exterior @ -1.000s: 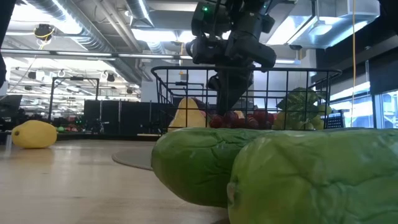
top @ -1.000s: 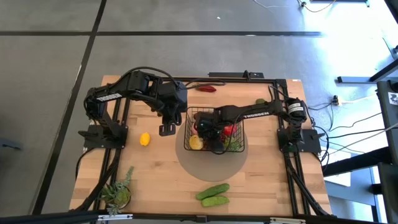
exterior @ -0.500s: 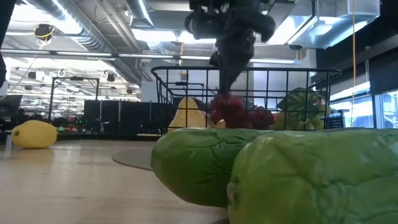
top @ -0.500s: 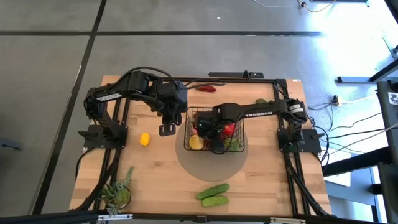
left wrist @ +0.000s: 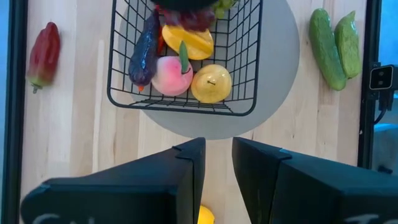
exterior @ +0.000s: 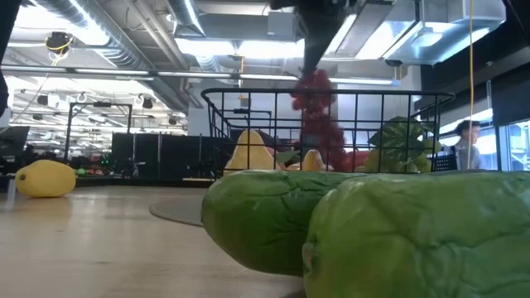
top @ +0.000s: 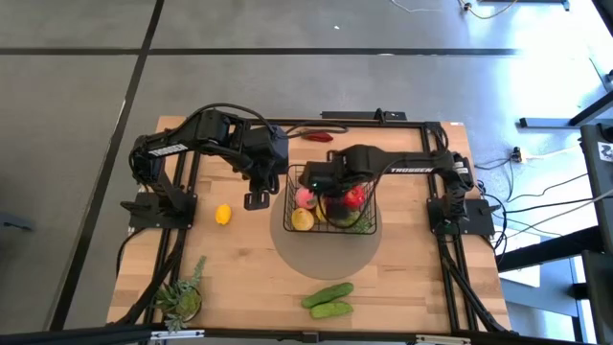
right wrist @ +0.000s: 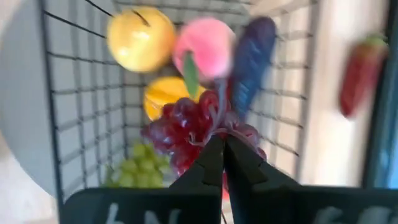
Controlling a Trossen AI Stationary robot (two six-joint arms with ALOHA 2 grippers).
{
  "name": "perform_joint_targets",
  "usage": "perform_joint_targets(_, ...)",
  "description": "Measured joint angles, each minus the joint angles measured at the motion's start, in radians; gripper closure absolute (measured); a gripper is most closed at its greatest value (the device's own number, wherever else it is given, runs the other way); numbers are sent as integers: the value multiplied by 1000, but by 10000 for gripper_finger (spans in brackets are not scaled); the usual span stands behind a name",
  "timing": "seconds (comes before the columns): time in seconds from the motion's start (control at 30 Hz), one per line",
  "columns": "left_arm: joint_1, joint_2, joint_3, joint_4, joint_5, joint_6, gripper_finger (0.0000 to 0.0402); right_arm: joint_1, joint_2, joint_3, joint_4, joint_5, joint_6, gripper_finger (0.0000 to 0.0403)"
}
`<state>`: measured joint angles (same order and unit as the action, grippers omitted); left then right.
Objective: Build produce basket
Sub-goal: Put the red grapes into the black wire basket
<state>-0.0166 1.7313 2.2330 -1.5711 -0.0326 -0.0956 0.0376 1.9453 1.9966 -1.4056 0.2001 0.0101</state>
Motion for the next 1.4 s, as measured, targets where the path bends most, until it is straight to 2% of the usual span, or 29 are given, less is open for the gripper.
perform_joint_targets(0.2, 0, 0, 0, 0, -1, 2, 332, -16, 0, 38, -167, 106, 17, 403)
perform_joint_targets(0.57, 0, 0, 0, 0, -3, 2, 332, -100, 0, 35, -165, 133, -59, 403)
perform_joint_targets(0.7, 0, 0, 0, 0, -3, 2, 332, -134, 0, 34, -120, 134, -106, 403)
perform_joint_targets(0.87, 0, 0, 0, 0, -3, 1, 332, -162, 0, 27, -59, 86, -154, 403)
perform_joint_targets(1.2, 1, 0, 0, 0, -3, 0, 332, -182, 0, -132, 29, 61, -215, 403)
perform_joint_targets(1.4, 1, 0, 0, 0, -4, 1, 332, -182, 0, -166, 91, 71, -232, 403)
